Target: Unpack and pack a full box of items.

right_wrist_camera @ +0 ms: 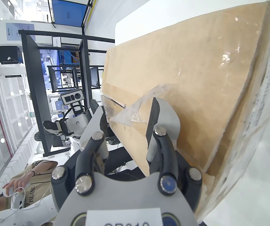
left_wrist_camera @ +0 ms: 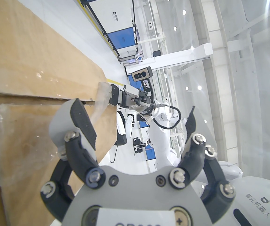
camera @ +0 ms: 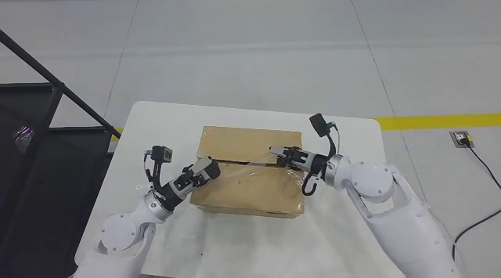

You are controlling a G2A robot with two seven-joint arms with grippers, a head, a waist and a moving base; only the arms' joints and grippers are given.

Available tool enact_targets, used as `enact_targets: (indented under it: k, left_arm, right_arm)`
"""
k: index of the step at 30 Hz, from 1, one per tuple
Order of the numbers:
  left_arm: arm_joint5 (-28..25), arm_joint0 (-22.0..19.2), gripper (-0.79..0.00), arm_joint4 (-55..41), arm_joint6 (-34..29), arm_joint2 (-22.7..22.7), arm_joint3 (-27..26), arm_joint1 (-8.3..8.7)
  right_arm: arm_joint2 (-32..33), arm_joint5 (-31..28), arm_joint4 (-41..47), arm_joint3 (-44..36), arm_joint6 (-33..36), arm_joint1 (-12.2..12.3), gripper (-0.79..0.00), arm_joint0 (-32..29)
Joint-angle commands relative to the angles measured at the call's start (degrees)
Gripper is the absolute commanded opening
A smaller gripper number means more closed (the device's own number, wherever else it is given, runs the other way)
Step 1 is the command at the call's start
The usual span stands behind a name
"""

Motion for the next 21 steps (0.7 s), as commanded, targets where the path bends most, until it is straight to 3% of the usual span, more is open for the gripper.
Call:
enact_targets:
  k: [1, 7, 18, 21]
  left_arm:
    - [-0.1, 0.1, 0.0, -0.1, 0.0, 0.0, -0.2, 0.02]
    - [-0.4, 0.5, 0.0, -0.4, 0.2, -0.3, -0.6, 0.12]
    - [-0.7, 0.8, 0.0, -1.4, 0.2, -0.9, -0.9, 0.3]
    - [-0.9, 0.9, 0.0, -1.6, 0.1, -1.1, -0.9, 0.35]
  right_arm:
    - [-0.2, 1.6, 0.6, 0.9, 1.5, -0.1, -0.394, 0.8]
    - [-0.9, 6.4, 6.8, 5.9, 5.5, -0.8, -0.406, 4.4]
    - [-4.6, 6.3, 8.5, 11.7, 5.4, -2.2, -0.422, 8.6]
    - [-5.4, 6.1, 8.5, 12.4, 4.9, -2.5, -0.585, 9.3]
